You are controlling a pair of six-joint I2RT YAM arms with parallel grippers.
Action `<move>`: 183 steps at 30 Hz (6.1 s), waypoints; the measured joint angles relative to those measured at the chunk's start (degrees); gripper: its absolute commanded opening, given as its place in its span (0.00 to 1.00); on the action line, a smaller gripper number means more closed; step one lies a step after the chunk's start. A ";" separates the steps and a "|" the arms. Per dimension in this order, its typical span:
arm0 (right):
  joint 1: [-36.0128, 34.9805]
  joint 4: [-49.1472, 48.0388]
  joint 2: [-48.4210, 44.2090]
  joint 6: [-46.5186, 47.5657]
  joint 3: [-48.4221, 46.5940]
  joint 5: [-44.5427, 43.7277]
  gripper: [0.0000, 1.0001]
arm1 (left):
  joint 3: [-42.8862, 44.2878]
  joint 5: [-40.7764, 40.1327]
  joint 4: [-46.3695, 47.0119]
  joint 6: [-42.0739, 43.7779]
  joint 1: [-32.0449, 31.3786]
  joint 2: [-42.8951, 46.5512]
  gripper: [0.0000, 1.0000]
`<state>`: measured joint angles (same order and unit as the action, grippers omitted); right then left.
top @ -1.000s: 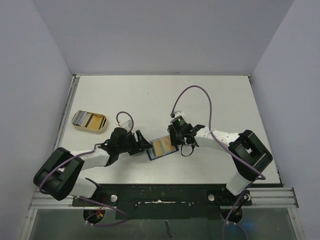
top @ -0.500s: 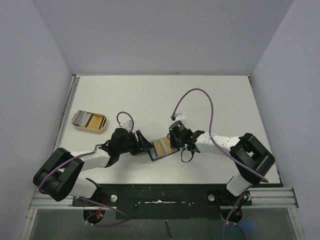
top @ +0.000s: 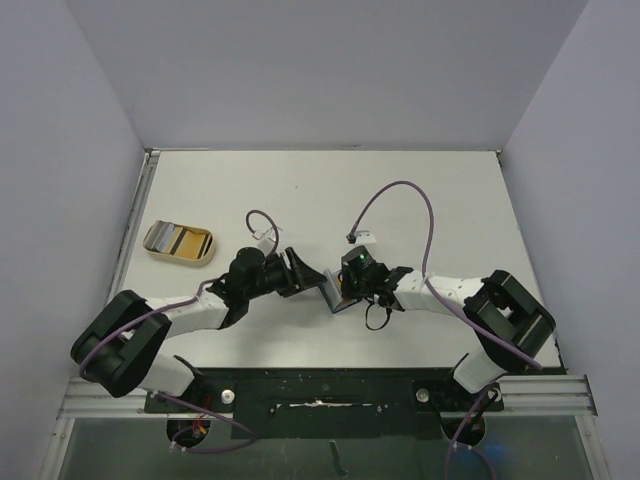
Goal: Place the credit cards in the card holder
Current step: Close the card holder at the center of the board.
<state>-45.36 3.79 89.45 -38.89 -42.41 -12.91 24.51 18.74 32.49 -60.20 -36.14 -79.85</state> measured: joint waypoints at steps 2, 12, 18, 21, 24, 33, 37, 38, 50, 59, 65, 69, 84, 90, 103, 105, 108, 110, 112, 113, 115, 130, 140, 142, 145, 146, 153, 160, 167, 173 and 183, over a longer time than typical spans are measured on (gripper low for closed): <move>-0.04 -0.09 -0.11 -0.50 0.07 0.17 0.28 | 1.92 0.72 1.84 -0.09 -0.94 -1.57 0.48; -0.79 5.09 -3.82 -0.17 0.07 0.59 0.27 | 7.45 2.16 2.36 3.26 -2.19 -10.32 0.50; -0.70 6.21 -4.11 0.79 0.07 0.28 0.20 | 8.55 2.12 1.90 4.79 -2.34 -13.51 0.40; -0.46 6.21 -4.20 1.25 0.07 -0.07 0.27 | 9.60 2.27 1.05 5.49 -2.40 -14.21 0.37; -0.37 6.88 -4.22 2.08 -0.04 -0.74 0.31 | 10.82 2.25 0.26 6.60 -2.45 -14.69 0.37; 1.42 9.11 -5.16 4.81 -1.77 -2.78 0.30 | 14.56 0.90 -5.68 10.03 -2.67 -14.80 0.42; 2.62 9.09 -5.16 5.68 -1.77 -2.69 0.23 | 15.32 0.68 -7.08 10.47 -3.06 -14.82 0.42; 2.75 9.09 -5.16 5.77 -1.77 -2.71 0.21 | 15.50 0.63 -7.19 10.51 -3.17 -14.88 0.42; 3.02 8.70 -5.16 6.60 -1.77 -2.49 0.01 | 16.59 3.26 -6.08 9.66 -3.58 -15.76 0.44; 3.02 8.15 -5.16 6.45 -1.57 -2.05 0.01 | 16.61 5.81 -4.15 8.28 -3.61 -17.07 0.18; 3.02 7.37 -5.66 5.99 -0.79 -1.73 0.01 | 17.49 5.51 -5.14 9.90 -3.67 -18.71 0.00; 3.02 6.97 -5.86 5.70 -0.50 -1.49 0.01 | 18.45 4.63 -6.58 11.30 -3.67 -20.85 0.00; 3.02 5.64 -8.61 5.44 0.33 3.19 0.07 | 20.28 3.72 -8.94 14.10 -3.96 -24.11 0.01; 3.32 2.93 -8.07 4.00 1.46 7.65 0.16 | 20.28 3.58 -8.98 14.21 -3.96 -24.11 0.01; 4.20 1.09 -7.34 2.51 2.16 10.36 0.18 | 20.28 3.08 -9.09 14.21 -4.04 -24.11 0.02; 4.35 0.98 -7.34 2.43 2.21 10.51 0.12 | 20.28 3.08 -9.09 14.21 -4.04 -24.11 0.02; 4.61 0.81 -7.34 2.40 2.47 10.82 0.04 | 20.28 3.04 -9.11 14.23 -4.07 -24.11 0.02; 4.92 0.57 -7.37 2.38 2.75 11.23 0.02 | 20.28 2.97 -9.14 14.21 -4.07 -24.11 0.02; 5.20 0.09 -7.39 2.36 3.04 11.91 0.02 | 20.28 2.91 -9.16 14.23 -4.11 -24.11 0.02; 5.27 -0.11 -7.39 2.34 3.13 12.09 0.02 | 20.28 2.86 -9.16 14.23 -4.13 -24.11 0.02; 5.27 -0.37 -7.41 2.32 3.39 12.35 0.02 | 20.28 2.78 -9.18 14.25 -4.15 -24.11 0.02; 7.74 3.67 -11.96 2.67 3.19 12.74 0.31 | 20.28 2.60 -9.22 14.43 -4.20 -24.11 0.03; 12.83 0.83 -12.50 2.21 3.21 18.51 0.28 | 20.70 2.47 -10.25 14.64 -4.22 -24.09 0.03; 13.16 -0.74 -11.45 1.99 3.26 20.22 0.27 | 20.81 2.47 -10.47 14.67 -4.22 -24.09 0.03; 13.55 -2.36 -9.44 1.73 3.34 22.05 0.24 | 20.87 2.47 -10.60 14.67 -4.22 -24.09 0.03; 13.60 -2.67 -9.05 1.73 3.43 22.32 0.24 | 20.87 2.47 -10.62 14.67 -4.22 -24.09 0.03; 13.90 -4.85 -7.96 0.70 4.96 24.22 0.22 | 21.03 2.43 -10.93 14.67 -4.22 -24.09 0.03; 13.90 -8.04 -5.57 -0.66 6.21 25.86 0.23 | 21.09 2.27 -11.08 14.64 -4.26 -24.09 0.03; 13.90 -9.40 -5.38 -1.92 7.08 27.06 0.23 | 21.09 2.25 -11.08 14.62 -4.26 -24.09 0.03; 13.94 -8.37 -6.56 -1.92 7.08 26.51 0.22 | 21.09 2.25 -11.10 14.62 -4.26 -24.09 0.04; 13.94 -6.10 -9.20 -1.79 7.08 25.09 0.18 | 21.11 2.25 -11.15 14.62 -4.26 -24.09 0.04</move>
<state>-31.42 -2.31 80.25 -40.69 -35.33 12.19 45.63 20.99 21.34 -45.58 -40.40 -103.94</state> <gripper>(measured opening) 0.192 0.033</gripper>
